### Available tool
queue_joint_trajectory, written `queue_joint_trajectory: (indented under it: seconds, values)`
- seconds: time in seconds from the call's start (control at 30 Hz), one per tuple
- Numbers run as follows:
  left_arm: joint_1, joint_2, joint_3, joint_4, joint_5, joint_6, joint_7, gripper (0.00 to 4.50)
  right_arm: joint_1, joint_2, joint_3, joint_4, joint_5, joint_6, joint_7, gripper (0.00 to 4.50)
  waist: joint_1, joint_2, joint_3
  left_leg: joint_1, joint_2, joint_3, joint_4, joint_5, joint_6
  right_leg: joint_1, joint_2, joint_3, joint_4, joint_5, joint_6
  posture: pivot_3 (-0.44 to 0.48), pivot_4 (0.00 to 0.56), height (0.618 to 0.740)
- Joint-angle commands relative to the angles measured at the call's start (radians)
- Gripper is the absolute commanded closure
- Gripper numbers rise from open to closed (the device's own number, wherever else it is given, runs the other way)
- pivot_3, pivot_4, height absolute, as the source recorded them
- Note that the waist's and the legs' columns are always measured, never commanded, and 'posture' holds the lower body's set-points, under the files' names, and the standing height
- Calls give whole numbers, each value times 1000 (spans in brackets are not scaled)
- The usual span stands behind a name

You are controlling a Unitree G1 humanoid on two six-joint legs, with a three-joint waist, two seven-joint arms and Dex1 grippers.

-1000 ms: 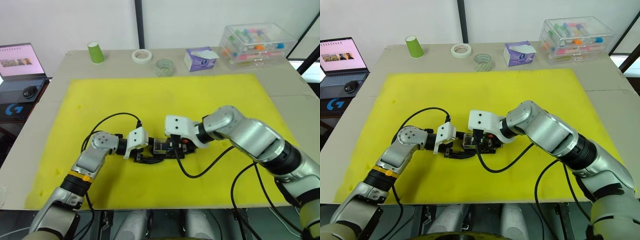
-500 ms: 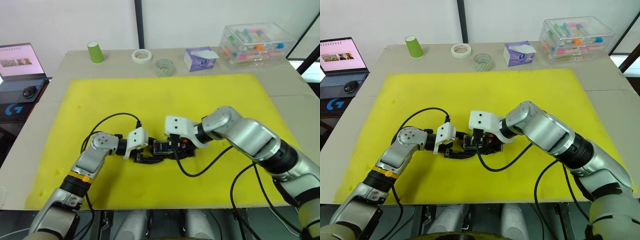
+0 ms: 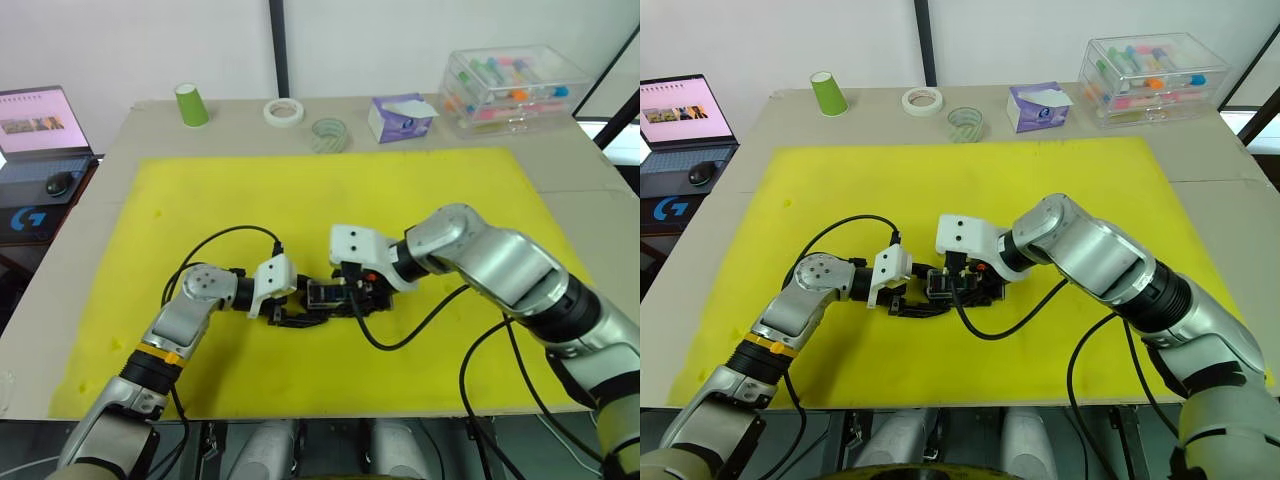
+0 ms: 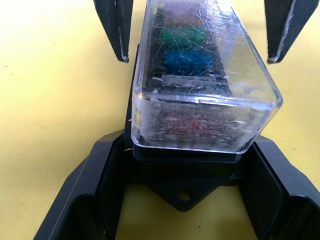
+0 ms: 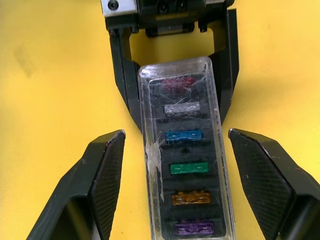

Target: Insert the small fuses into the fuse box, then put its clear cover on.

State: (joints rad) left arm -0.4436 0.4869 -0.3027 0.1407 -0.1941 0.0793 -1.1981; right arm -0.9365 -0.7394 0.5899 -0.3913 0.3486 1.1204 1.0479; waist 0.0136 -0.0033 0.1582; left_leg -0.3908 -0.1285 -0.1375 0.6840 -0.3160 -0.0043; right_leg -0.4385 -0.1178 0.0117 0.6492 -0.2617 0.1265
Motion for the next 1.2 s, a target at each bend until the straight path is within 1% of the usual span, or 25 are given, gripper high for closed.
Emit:
queue_joint_trajectory:
  seconds: [0.03,0.5,0.7,1.2]
  values:
    - [12,-6,-11,7,21,8,13,1747,-42,-8,-67,-23,11,-3,3,1007,0,0,0,0,0,0,0,0,0,0,0,0,0,0,0,0,150,740]
    - [9,-12,-11,10,23,9,12,1747,-20,-19,-53,-41,15,-17,12,1007,1,0,0,0,0,0,0,0,0,0,0,0,0,0,0,0,150,740]
    - [11,-11,-11,8,26,10,12,1747,7,-16,-22,-12,-25,-51,-3,1007,1,0,0,0,0,0,0,0,0,0,0,0,0,0,0,0,150,740]
    - [11,-12,-15,9,32,2,12,1747,8,-10,-18,29,-61,-85,17,1007,1,0,0,0,0,0,0,0,0,0,0,0,0,0,0,0,150,740]
